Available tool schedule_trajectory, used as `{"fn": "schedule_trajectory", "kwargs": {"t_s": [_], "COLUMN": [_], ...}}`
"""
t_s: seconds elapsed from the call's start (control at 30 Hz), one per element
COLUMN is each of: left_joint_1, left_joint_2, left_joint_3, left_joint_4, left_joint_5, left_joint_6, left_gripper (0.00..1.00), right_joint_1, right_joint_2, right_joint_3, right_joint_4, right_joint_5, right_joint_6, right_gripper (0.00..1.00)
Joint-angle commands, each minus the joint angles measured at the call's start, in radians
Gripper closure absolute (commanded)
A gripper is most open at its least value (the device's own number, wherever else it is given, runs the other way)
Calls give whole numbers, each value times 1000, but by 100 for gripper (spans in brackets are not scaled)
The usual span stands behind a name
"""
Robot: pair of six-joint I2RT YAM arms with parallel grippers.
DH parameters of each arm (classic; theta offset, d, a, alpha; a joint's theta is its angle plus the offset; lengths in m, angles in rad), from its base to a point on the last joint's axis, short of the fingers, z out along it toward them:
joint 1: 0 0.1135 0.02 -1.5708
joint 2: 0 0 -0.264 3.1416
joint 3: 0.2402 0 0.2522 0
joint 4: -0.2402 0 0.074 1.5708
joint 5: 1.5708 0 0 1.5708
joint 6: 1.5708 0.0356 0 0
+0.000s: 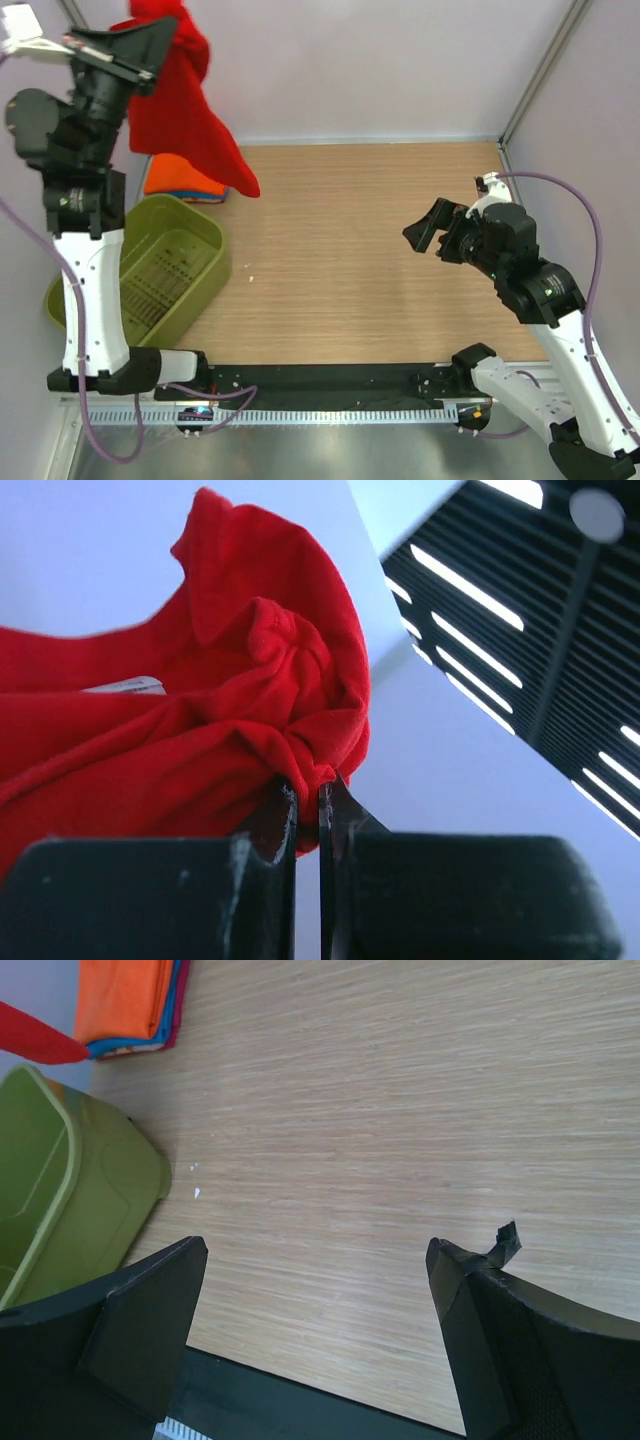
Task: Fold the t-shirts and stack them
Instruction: Move the tshirt to the center of the board
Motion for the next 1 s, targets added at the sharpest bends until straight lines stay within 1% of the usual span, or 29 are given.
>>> {"fn": "schedule_trajectory", "kwargs": {"t_s": [0.0, 0.07, 0.1, 0.13, 0.17, 0.2, 0.23, 0.27, 0.3, 0.33, 0.37, 0.4, 0.43, 0.47, 0.5, 0.53, 0.6, 0.63, 0.67, 0.7, 0.73, 0.77, 0.83, 0.87, 0.9, 0.97], "left_joint_1": [-234, -311, -381, -417, -455, -530, -572, -613, -683, -716, -745, -794, -808, -819, -822, -822, -821, -821, -819, -813, -810, -802, -773, -759, -758, -752], "left_joint_2": [53, 65, 68, 70, 70, 70, 67, 71, 80, 91, 112, 125, 131, 134, 123, 113, 56, 28, 4, -51, -76, -96, -151, -165, -173, -156], "left_joint_3": [-12, -65, -86, -133, -167, -201, -239, -332, -370, -412, -472, -497, -514, -525, -551, -568, -626, -653, -680, -742, -772, -795, -870, -896, -914, -931], "left_joint_4": [105, 87, 42, 4, -27, -92, -120, -146, -200, -225, -257, -282, -350, -390, -429, -484, -529, -542, -552, -547, -544, -544, -530, -501, -489, -483], "left_joint_5": [60, 64, 61, 52, 32, 17, -6, -34, -66, -87, -106, -120, -129, -150, -187, -210, -264, -323, -339, -345, -345, -342, -309, -254, -232, -201], "left_joint_6": [18, 64, 113, 144, 179, 252, 282, 317, 369, 390, 405, 419, 448, 448, 448, 459, 473, 473, 479, 482, 489, 496, 508, 518, 526, 538], "left_gripper": [99, 100, 100, 99, 99, 100, 99, 100, 100, 98, 87, 73, 57, 36, 31, 27, 18, 15, 9, 7, 5, 0, 0, 0, 0, 4], "right_joint_1": [4, 4, 2, 4, 4, 4, 4, 4, 2, 2, 4, 2, 2, 4, 2, 4, 2, 2, 4, 4, 4, 2, 4, 4, 2, 4], "right_joint_2": [-32, -35, -39, -42, -44, -52, -58, -65, -71, -85, -88, -91, -94, -91, -90, -81, -73, -72, -67, -65, -67, -70, -70, -61, -55, -38], "right_joint_3": [53, 62, 71, 76, 80, 83, 85, 80, 68, 59, 51, 42, 22, 11, -10, -21, -61, -74, -90, -117, -131, -148, -202, -219, -248, -277], "right_joint_4": [16, -1, -10, -21, -45, -61, -84, -93, -99, -102, -113, -118, -124, -133, -138, -144, -142, -133, -128, -124, -116, -110, -89, -81, -75, -38], "right_joint_5": [17, 14, 14, 21, 27, 56, 67, 80, 86, 83, 75, 69, 57, 55, 55, 54, 46, 41, 25, 26, 34, 58, 96, 128, 138, 149], "right_joint_6": [33, 37, 37, 39, 42, 43, 48, 53, 54, 54, 51, 48, 46, 46, 48, 49, 71, 77, 83, 91, 97, 102, 115, 122, 129, 152], "right_gripper": [0, 1, 1, 1, 1, 0, 0, 0, 0, 0, 0, 0, 0, 0, 0, 0, 0, 1, 1, 2, 3, 3, 4, 5, 6, 11]}}
